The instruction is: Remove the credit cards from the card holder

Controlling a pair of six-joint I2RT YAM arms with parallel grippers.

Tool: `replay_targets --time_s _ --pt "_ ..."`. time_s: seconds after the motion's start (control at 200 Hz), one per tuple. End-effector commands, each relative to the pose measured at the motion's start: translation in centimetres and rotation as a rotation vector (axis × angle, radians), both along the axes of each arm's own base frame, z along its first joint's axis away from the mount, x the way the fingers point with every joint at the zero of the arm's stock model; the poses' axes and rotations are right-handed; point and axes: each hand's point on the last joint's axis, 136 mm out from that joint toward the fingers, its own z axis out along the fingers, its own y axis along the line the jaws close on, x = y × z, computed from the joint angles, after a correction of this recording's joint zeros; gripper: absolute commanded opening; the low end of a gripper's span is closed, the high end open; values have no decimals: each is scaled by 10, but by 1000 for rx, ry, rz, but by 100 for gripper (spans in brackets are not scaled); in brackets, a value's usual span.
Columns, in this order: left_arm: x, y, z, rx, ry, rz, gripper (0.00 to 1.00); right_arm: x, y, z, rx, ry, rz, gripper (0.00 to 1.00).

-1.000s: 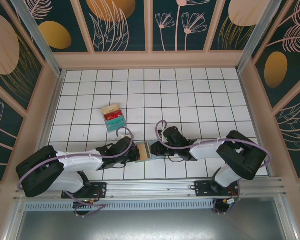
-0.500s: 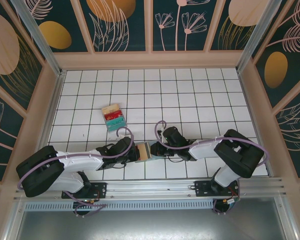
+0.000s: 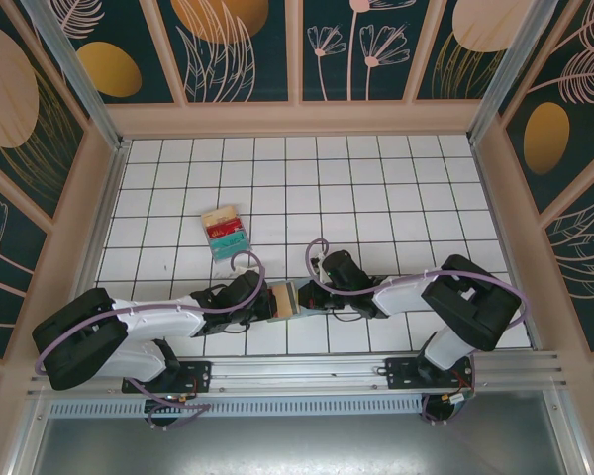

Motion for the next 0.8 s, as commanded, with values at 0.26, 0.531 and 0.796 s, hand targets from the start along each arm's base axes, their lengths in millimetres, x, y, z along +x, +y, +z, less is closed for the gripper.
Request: replay_targets --time_s 0.26,0.531,0.796 --pt "-10 19 -23 108 50 10 0 6 -18 0 -26 -10 -59 0" --pt "-11 19 -25 112 52 3 0 6 -28 -3 -36 0 -73 0" --pt "-10 18 -24 109 51 -4 0 9 -33 3 -19 -15 -75 0"
